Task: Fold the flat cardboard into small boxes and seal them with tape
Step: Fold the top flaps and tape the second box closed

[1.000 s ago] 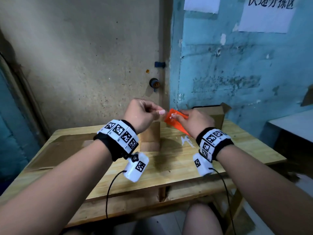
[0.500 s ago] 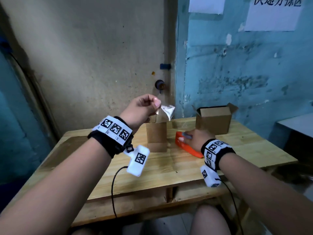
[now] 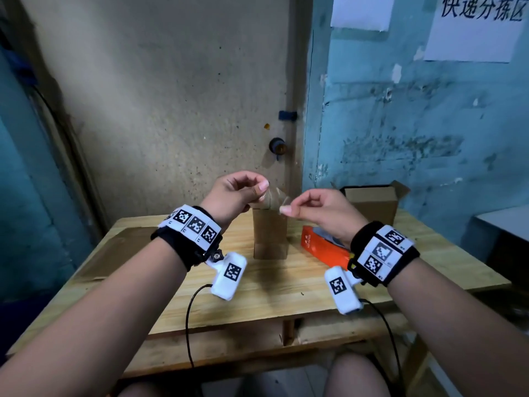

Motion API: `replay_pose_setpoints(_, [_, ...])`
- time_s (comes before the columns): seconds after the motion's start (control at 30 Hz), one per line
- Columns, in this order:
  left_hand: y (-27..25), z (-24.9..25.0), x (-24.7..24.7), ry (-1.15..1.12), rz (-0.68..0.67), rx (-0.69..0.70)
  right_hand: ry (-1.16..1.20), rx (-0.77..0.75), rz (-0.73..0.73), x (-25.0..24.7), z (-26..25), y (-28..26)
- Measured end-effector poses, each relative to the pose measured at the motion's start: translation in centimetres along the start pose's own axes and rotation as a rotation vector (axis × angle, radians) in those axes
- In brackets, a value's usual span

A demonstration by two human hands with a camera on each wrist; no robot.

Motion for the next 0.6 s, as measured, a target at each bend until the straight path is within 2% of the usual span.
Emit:
replay_pose_setpoints(0.17, [-0.5,0.4,-1.5,-0.002,0.178,0.152,0.066,-0.059,0.098,-0.4,0.0,-1.3])
replay_pose_setpoints(0.33, [-0.9,-0.5,-2.2,0.005,0.27,0.213,0.174,-0.086,0.217,-0.6,-0.3,-2.2])
replay_pose_setpoints(0.5, [-0.8,-1.9,-2.6,-0.015,0.344,0.169,0.105,-0.168,0.305,-0.9,-0.8,-2.2])
replay_pose_setpoints(0.6, [-0.2,-3.4,-2.9,-0.099,0.351,0.069,-0.02,-0.177,0.351,-1.0,-0.6,-1.8])
Point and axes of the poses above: each hand's wrist, its own y-axis towards the middle knuckle, its own x-axis out of the palm, z = x × y, the point moved 6 cm from there along y, towards the middle knuckle, and after that the axes turned 4 degrees about x, right-handed, at the moved point
